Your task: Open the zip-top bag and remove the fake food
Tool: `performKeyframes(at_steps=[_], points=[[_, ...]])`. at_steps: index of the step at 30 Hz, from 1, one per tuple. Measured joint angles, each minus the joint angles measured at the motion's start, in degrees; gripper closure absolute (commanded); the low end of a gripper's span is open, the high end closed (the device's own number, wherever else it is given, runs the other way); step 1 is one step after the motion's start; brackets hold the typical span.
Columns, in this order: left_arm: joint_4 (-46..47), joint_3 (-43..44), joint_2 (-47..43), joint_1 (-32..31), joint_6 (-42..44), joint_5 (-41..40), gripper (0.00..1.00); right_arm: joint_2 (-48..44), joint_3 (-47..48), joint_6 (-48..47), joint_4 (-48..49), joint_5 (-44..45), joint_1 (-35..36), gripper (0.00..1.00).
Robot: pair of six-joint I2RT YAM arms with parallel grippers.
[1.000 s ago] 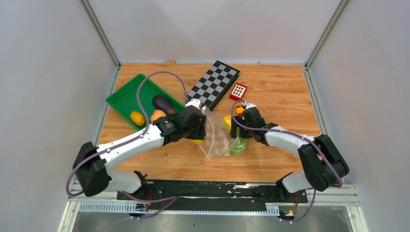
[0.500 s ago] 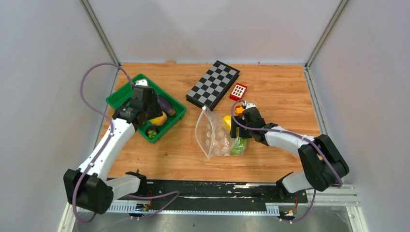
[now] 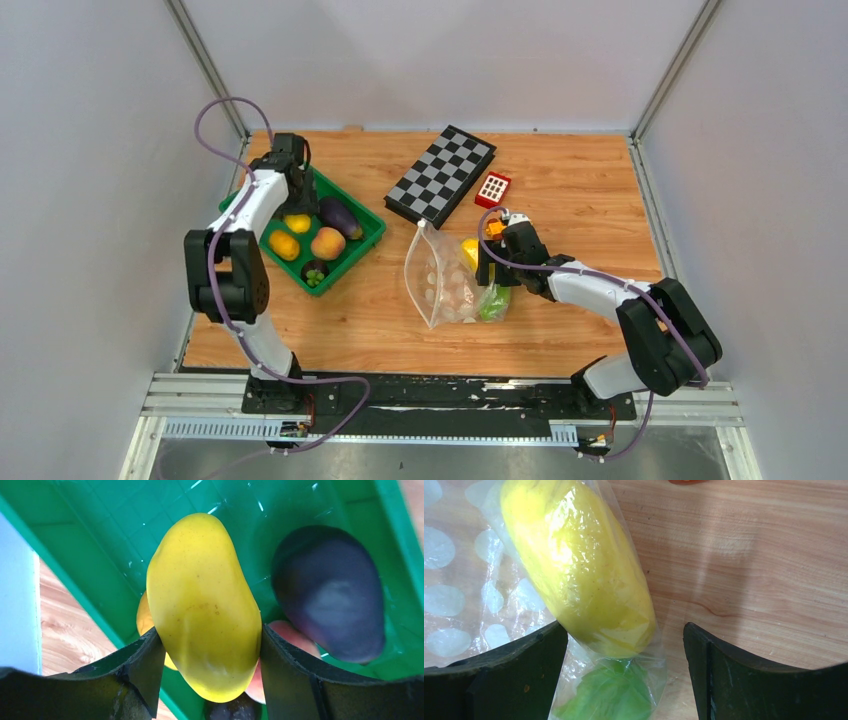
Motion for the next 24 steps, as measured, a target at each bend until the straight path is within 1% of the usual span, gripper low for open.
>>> performKeyframes(at_steps=[2,5,16,24], points=[[-0.31,1.03,3.39,0.28,1.44,0.00,0.47,0.00,0.00,0.00,0.00,-0.02,0.00,0.14],[-1.11,1.64,6.36,0.42,3.58,0.31,0.40,0.00,0.00,0.00,0.00,-0.02,0.00,0.15],[-3.32,2.49,9.31,0.42,6.25,1.99,0.21,0.00,0.00,-0.02,0.00,-0.02,0.00,0.14],[-4.72,2.49,9.01,0.42,6.23,2.73,0.15,-0.11,0.00,-0.02,-0.04,-0.02,0.00,0.15]])
